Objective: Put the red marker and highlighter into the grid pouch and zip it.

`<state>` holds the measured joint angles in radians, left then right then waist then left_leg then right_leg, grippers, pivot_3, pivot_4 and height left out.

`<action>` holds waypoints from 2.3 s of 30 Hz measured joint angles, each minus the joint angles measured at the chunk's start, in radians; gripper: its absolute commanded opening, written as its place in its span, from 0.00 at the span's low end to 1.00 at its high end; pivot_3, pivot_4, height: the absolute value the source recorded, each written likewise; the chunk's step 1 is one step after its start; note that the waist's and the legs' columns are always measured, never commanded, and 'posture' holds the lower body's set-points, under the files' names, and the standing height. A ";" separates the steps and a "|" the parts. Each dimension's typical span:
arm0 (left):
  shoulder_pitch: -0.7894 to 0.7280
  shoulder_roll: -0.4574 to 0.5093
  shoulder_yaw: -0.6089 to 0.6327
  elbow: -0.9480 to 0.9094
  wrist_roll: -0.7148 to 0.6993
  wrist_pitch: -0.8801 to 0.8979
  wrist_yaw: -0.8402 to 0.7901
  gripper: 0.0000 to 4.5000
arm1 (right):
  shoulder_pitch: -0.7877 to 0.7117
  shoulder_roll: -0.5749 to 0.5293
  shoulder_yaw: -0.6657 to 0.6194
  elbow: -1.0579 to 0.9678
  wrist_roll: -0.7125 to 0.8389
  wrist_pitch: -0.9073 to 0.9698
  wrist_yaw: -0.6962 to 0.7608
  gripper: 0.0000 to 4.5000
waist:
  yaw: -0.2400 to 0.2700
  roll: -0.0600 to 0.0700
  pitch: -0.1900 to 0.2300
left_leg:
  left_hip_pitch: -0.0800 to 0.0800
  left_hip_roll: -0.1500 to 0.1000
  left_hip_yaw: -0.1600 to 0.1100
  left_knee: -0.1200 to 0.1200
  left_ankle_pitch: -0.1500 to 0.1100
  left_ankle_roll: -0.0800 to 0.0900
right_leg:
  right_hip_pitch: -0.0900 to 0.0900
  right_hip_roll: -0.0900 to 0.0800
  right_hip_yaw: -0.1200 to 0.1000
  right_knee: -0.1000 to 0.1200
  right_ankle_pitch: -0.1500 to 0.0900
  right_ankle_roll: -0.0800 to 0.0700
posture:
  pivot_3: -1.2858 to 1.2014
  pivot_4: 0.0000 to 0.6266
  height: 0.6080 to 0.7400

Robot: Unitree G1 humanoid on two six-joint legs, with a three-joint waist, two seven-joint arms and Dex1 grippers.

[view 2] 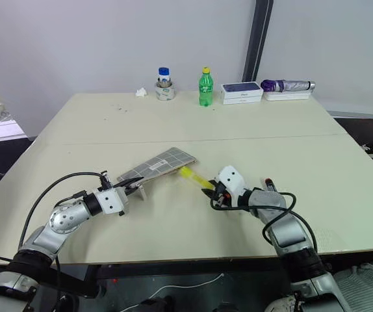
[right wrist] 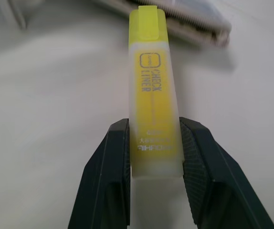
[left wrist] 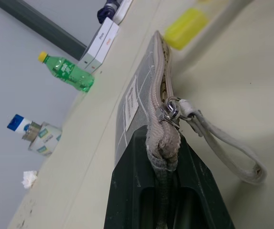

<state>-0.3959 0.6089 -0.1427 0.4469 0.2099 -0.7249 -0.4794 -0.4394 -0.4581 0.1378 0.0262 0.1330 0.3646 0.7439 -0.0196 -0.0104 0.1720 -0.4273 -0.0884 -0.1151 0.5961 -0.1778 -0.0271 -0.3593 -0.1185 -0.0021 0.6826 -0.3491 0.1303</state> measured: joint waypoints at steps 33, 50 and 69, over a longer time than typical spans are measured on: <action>-0.049 0.034 -0.039 -0.034 -0.196 -0.066 -0.315 0.00 | -0.331 0.022 0.339 0.281 -0.435 -0.547 0.083 0.19 | 0.001 0.000 0.000 | 0.000 0.000 0.000 0.000 0.000 0.000 | -0.005 0.000 0.000 0.000 0.000 0.000 | 0.52 0.24 1.00; -0.031 -0.008 -0.013 -0.011 -0.176 -0.067 -0.239 0.00 | 0.050 -0.068 0.011 -0.242 -0.073 -0.184 0.119 0.99 | 0.008 0.000 0.000 | 0.000 0.000 -0.001 0.000 0.000 0.000 | 0.001 0.000 0.000 -0.001 0.000 0.000 | 0.52 0.24 1.00; -0.108 -0.092 -0.039 0.101 -0.090 -0.095 -0.151 0.00 | 0.460 -0.090 -0.527 -0.393 0.136 0.480 -0.260 0.88 | 0.007 -0.001 0.000 | 0.000 0.000 0.000 0.001 0.000 0.000 | 0.002 0.000 0.000 0.000 0.000 0.000 | 0.52 0.24 1.00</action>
<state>-0.5036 0.5167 -0.1816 0.5475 0.1194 -0.8196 -0.6306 0.0209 -0.5481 -0.3887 -0.3672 0.2689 0.8442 0.4837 -0.0126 -0.0109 0.1720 -0.4271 -0.0888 -0.1148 0.5968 -0.1778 -0.0269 -0.3576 -0.1189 -0.0022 0.6824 -0.3491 0.1303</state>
